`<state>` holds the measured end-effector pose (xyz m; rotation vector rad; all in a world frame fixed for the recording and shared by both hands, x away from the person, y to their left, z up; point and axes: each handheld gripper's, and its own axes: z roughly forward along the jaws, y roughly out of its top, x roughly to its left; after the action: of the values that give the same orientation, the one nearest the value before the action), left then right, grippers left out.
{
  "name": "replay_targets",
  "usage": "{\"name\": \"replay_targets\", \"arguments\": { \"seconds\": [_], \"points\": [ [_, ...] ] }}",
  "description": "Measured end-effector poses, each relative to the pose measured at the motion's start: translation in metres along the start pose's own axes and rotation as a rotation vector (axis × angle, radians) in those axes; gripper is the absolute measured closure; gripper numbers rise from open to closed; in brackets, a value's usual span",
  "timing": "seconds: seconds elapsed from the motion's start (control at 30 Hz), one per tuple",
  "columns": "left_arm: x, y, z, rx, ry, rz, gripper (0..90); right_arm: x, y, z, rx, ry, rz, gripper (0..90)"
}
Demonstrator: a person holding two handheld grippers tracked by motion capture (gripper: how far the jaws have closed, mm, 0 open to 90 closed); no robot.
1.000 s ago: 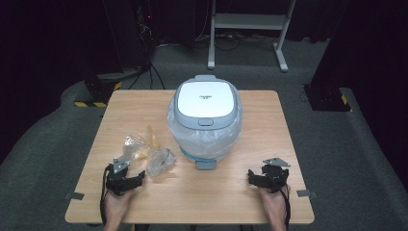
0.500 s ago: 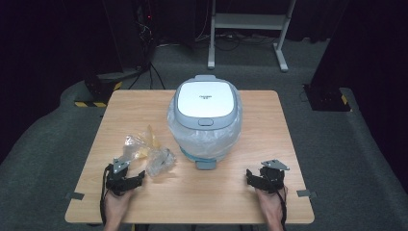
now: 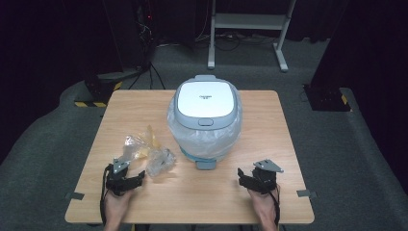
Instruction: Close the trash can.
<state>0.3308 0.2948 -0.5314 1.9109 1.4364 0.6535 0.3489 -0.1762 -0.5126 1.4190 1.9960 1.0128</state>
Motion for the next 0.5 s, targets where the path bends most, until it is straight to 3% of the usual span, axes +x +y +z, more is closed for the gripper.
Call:
{"name": "replay_targets", "arguments": {
  "seconds": [0.1, 0.3, 0.5],
  "points": [
    [0.0, 0.0, 0.0, 0.0, 0.0, -0.001, 24.2, 0.004, 0.001, 0.001, -0.009, 0.004, -0.004, 16.6],
    [0.0, 0.0, 0.0, 0.001, 0.0, 0.0, 24.2, 0.011, 0.003, 0.004, -0.013, 0.079, 0.016, 18.9],
    [0.0, 0.0, 0.0, 0.0, 0.0, -0.001, 24.2, 0.02, 0.007, 0.008, 0.01, 0.081, 0.005, 15.5]
  ]
}}
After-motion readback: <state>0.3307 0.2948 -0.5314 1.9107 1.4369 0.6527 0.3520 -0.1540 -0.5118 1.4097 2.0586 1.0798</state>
